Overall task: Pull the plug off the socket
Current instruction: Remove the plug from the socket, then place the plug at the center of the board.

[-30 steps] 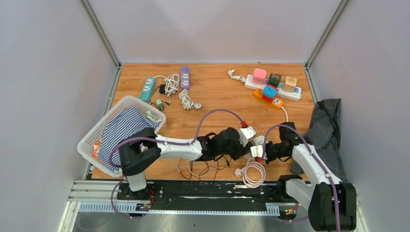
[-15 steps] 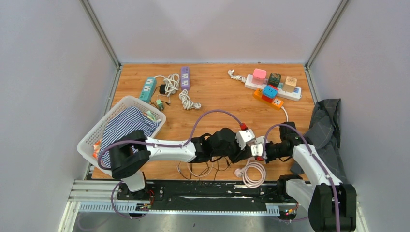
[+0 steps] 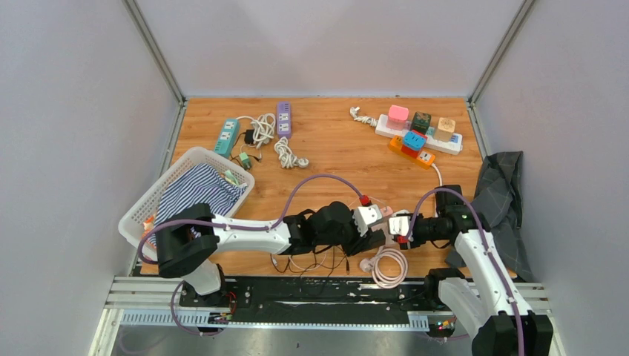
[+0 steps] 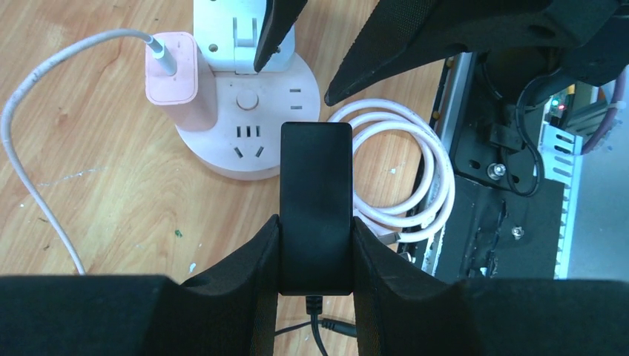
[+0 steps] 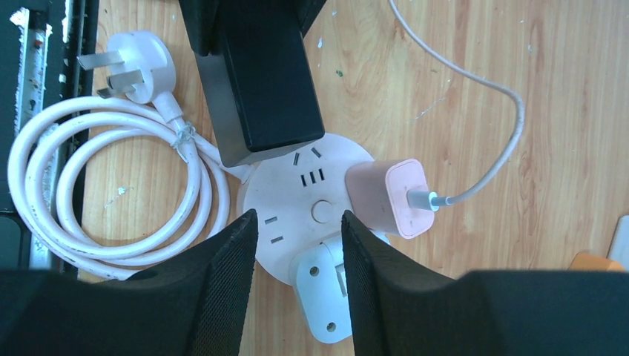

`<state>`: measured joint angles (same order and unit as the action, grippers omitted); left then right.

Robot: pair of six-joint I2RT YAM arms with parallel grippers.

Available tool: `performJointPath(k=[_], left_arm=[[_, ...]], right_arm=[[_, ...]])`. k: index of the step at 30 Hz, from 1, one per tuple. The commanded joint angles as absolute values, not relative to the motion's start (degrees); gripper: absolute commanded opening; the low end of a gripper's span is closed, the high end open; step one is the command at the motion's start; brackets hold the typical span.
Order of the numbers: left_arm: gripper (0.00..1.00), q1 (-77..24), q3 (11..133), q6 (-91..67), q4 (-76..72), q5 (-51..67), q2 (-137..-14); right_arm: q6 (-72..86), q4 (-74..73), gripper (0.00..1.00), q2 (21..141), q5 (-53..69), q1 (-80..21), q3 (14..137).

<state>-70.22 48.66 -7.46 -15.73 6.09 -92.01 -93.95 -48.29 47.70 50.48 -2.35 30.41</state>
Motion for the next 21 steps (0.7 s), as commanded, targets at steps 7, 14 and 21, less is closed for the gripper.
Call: performJointPath(k=[7, 14, 21], left_arm=[[0.00, -70.21, 45.48, -8.22, -17.76, 8.68, -85.28], [0.00, -67.66, 42.50, -11.97, -17.67, 11.75, -78.66], [0.00, -63.55, 39.57, -14.68, -17.58, 13.04, -70.58]], right_arm=[[-91.74, -55.11, 0.51, 45.73, 53.20, -1.95, 33.33], [-91.93, -55.09, 0.52, 45.63, 52.19, -1.31, 33.40], [-91.98, -54.87, 0.53, 45.27, 52.04, -0.81, 33.18]])
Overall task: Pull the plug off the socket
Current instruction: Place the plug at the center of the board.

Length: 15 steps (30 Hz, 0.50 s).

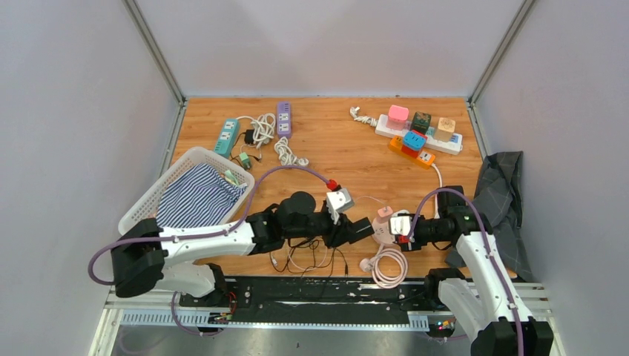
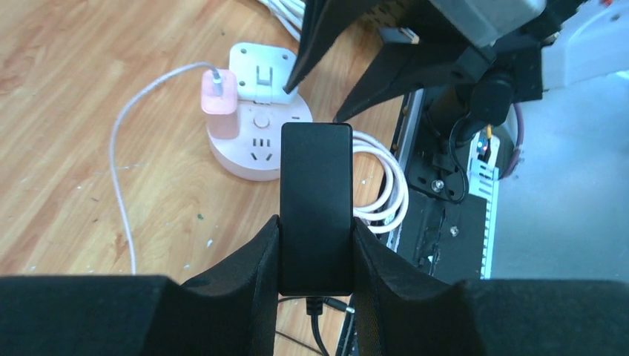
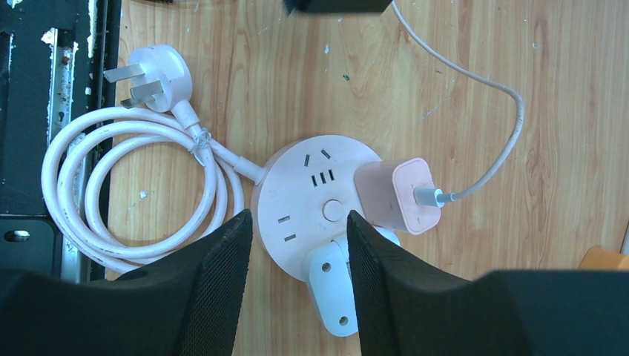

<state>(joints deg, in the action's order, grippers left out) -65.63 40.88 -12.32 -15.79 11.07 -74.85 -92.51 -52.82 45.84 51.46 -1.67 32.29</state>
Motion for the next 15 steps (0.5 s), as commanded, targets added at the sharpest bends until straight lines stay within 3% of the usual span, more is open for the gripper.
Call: performJointPath(k=[1, 8, 15], left_arm=[[0.00, -62.54, 39.27, -15.17, -17.58, 13.46, -69.48], [0.00, -54.72, 39.96, -17.36, -13.60, 12.56, -61.66], [0.00, -48.39, 61.37, -10.66, 11.00, 5.06, -61.52]], right_arm=[[-92.02, -54.85, 0.53, 45.22, 51.99, -0.79, 33.14], [-92.28, -54.62, 0.53, 45.42, 51.68, -0.79, 32.92], [-92.31, -54.50, 0.54, 45.60, 51.33, -0.79, 32.78]])
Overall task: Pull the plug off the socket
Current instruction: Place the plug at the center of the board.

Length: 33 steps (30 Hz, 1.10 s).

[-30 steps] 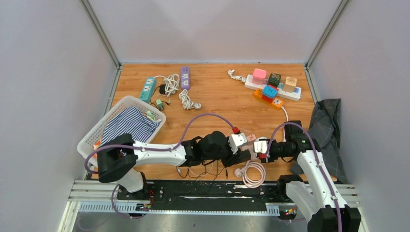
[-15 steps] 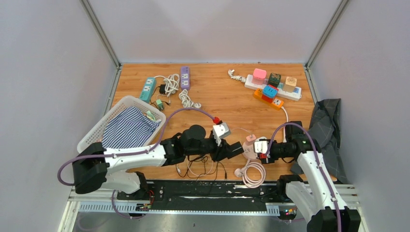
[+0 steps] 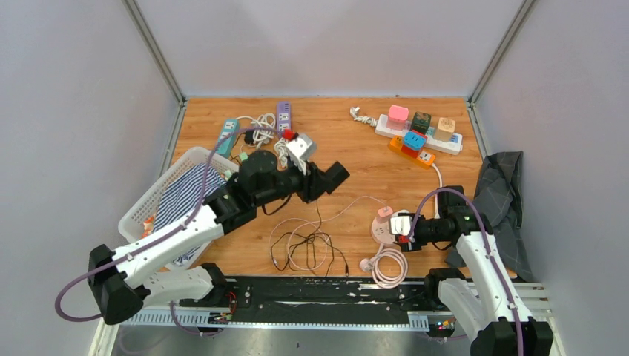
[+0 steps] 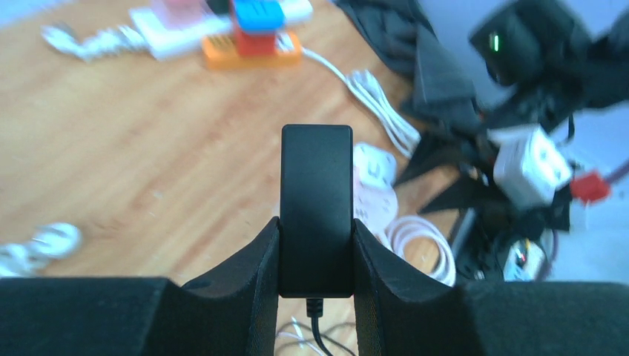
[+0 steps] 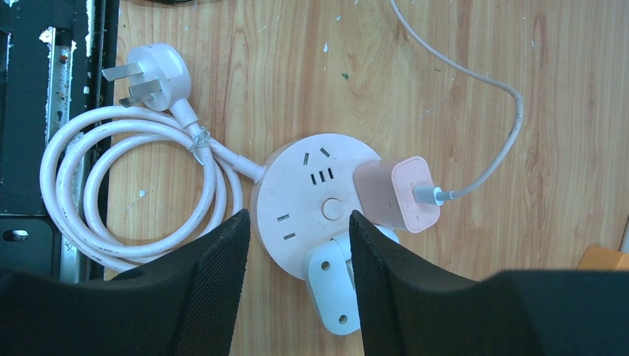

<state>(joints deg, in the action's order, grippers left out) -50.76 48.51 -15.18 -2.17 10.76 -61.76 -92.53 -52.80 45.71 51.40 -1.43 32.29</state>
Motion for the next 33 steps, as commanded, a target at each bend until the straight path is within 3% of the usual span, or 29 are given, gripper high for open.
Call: performJointPath(k=[1, 4, 7, 14, 19, 26, 33], left_arm=[[0.00, -47.24, 65.14, -9.61, 13.95, 3.77, -62.31], [0.02, -43.31, 74.08, -9.21, 19.92, 3.60, -65.03], [0.11, -39.05, 82.08, -9.41, 24.21, 4.38, -68.37], [0.00, -29.72, 98.67, -16.12, 28.51, 11.63, -75.96], [0.00, -25.29, 108.74, -23.57, 27.20, 14.30, -79.56], [0.00, -23.28, 107.94, -42.41, 9.51, 15.95, -80.80], [0.00, -23.19, 115.44, -47.67, 8.05, 18.82, -82.16]], right_arm=[[-92.30, -54.49, 0.54, 45.61, 51.33, -0.79, 32.78], [-92.29, -54.57, 0.55, 45.61, 51.33, -0.82, 32.78], [-92.29, -54.53, 0.55, 45.57, 51.39, -0.79, 32.78], [-92.29, -54.49, 0.56, 45.62, 51.25, -0.79, 32.70], [-92.37, -54.49, 0.56, 45.73, 51.16, -0.75, 32.61], [-92.29, -54.42, 0.56, 46.00, 51.06, -0.79, 32.43], [-91.30, -54.45, 0.61, 45.35, 52.49, -0.72, 32.68]])
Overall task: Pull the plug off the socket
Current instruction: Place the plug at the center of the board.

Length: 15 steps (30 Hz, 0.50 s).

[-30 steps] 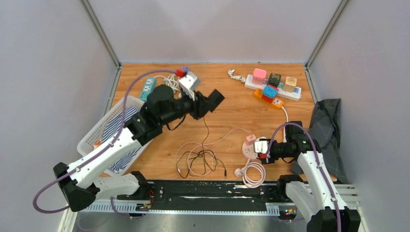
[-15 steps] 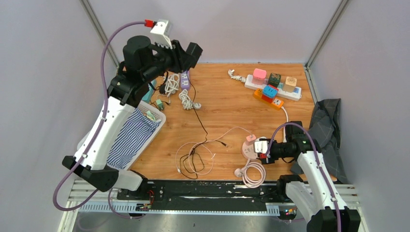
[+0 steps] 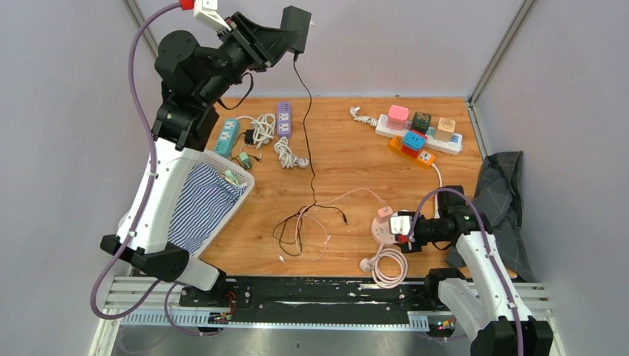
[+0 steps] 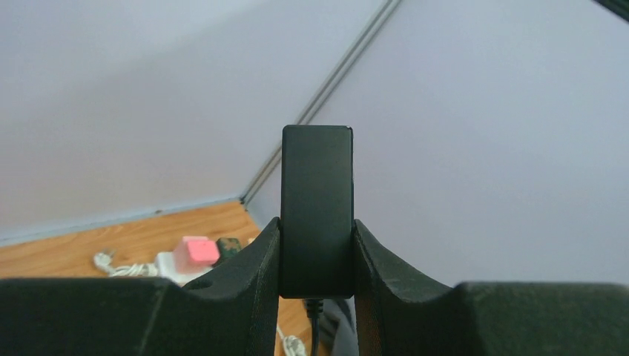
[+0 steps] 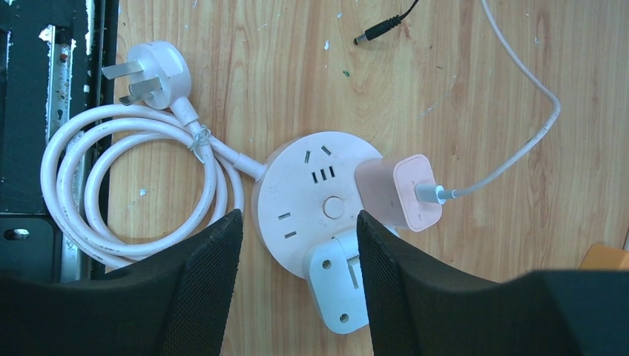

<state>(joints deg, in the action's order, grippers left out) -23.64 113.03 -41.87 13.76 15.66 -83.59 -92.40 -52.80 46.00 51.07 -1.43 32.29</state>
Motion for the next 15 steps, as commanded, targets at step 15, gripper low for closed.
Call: performJointPath(k=[15], left_arm=[[0.00, -23.20, 94.90, -48.65, 0.36, 30.58, -75.44]], right_arm=[[-81.89, -54.03, 0.90, 48.32, 68.48, -3.09, 45.47]])
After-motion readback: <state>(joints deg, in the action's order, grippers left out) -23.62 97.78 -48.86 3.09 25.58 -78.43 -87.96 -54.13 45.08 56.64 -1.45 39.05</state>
